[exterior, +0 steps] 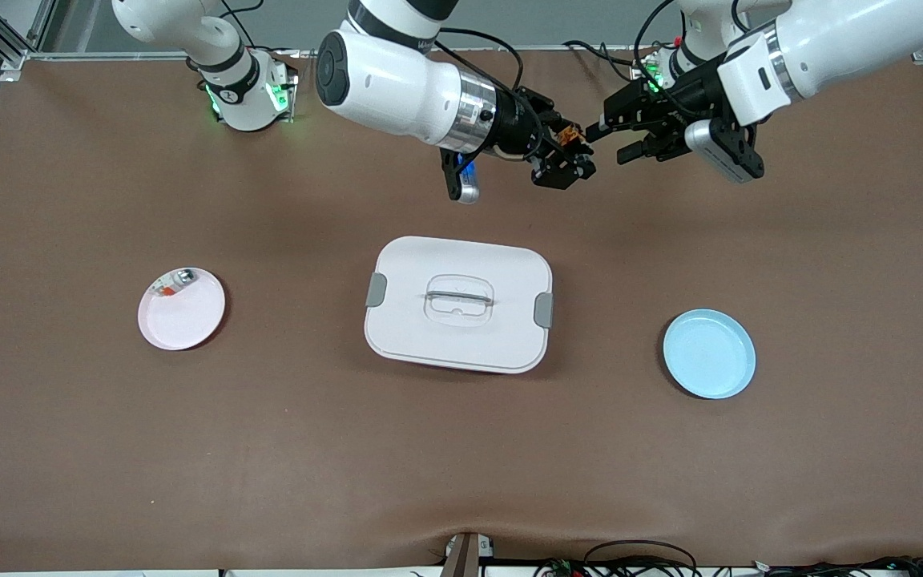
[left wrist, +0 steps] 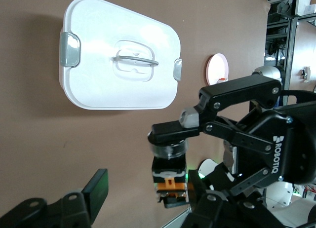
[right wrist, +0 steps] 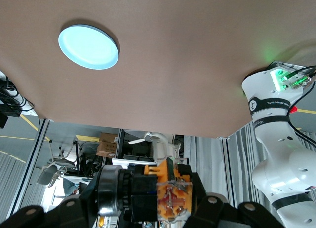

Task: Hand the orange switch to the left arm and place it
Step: 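Grasp the orange switch with the left gripper from the right gripper, then open the right gripper and withdraw it while the left gripper carries the switch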

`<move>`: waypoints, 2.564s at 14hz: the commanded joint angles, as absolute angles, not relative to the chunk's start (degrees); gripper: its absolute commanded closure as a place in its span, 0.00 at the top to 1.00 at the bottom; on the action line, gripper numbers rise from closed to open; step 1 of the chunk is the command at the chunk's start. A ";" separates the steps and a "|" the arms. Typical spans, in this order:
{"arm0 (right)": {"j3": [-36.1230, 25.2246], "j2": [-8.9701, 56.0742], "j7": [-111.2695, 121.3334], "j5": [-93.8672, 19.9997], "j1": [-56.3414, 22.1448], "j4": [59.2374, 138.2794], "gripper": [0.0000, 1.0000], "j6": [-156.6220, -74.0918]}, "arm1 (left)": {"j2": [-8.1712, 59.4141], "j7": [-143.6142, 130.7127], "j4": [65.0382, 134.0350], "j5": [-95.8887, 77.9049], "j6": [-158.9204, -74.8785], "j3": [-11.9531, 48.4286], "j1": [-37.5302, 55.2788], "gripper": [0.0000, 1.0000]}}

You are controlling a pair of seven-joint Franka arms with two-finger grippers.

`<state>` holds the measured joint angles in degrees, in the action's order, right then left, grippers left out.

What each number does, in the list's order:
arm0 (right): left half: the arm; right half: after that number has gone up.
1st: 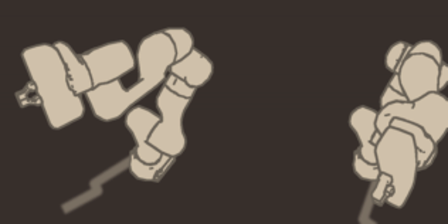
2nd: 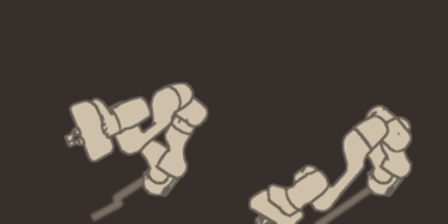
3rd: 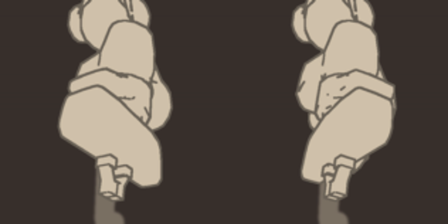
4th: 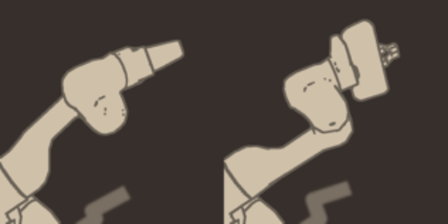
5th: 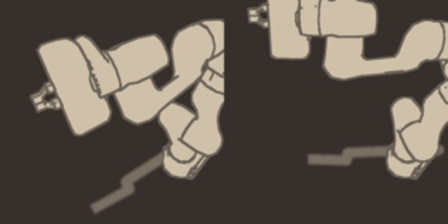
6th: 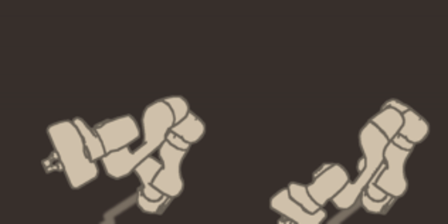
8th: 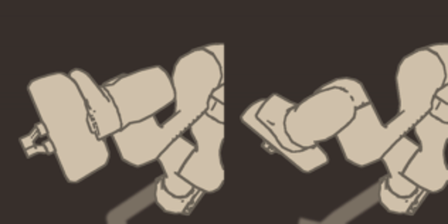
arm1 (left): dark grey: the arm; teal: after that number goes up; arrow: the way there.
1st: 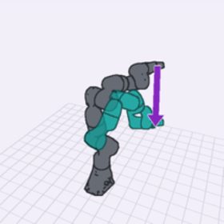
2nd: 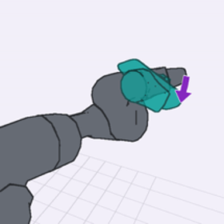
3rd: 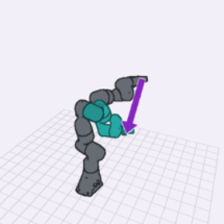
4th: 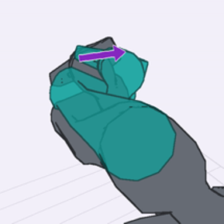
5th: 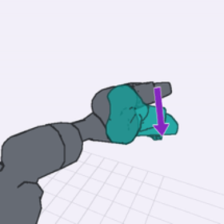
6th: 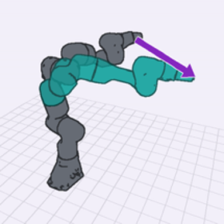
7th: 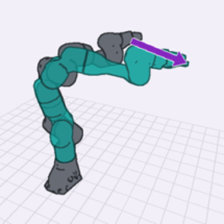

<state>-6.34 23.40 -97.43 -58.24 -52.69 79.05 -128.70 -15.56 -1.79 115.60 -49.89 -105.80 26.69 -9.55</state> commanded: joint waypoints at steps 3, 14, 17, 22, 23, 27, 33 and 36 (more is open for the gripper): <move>-7.12 24.43 -98.35 -59.24 -53.44 77.17 0.16 -128.76 | -15.74 -2.99 116.46 -52.82 -109.94 29.26 -9.84 0.68; -7.21 24.43 -98.35 -59.24 -53.44 77.17 0.17 -128.76 | -14.06 -3.08 116.98 -52.73 -111.36 31.73 -9.67 0.16; -7.12 24.43 -98.35 -59.24 -53.44 77.17 0.17 -128.76 | -13.97 -3.16 116.89 -52.47 -111.09 31.73 -9.84 0.00; -7.21 24.43 -98.35 -59.24 -53.35 77.08 0.35 -128.76 | -12.66 -2.72 116.46 -49.41 -111.01 31.73 -10.02 0.00; -7.21 24.43 -98.35 -59.24 -53.35 77.08 0.66 -128.76 | -12.22 -2.72 116.28 -47.83 -111.01 31.73 -10.02 0.00; -7.21 24.43 -98.35 -59.24 -53.26 77.08 1.00 -128.67 | -11.34 -2.29 116.02 -43.69 -111.01 31.73 -10.19 0.00; -7.82 23.38 -97.74 -58.19 -52.38 77.43 1.00 -127.88 | -9.32 -1.06 115.49 -31.76 -111.18 31.73 -10.28 0.00; -7.73 20.23 -97.56 -46.02 -49.75 77.43 1.00 -120.61 | -6.25 0.87 114.44 -23.14 -111.18 31.73 -10.11 0.00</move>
<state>-8.02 23.14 -97.34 -52.62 -51.54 77.27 -125.27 -8.78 -0.93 116.25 -27.65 -110.87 31.21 -9.76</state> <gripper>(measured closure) 0.000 0.652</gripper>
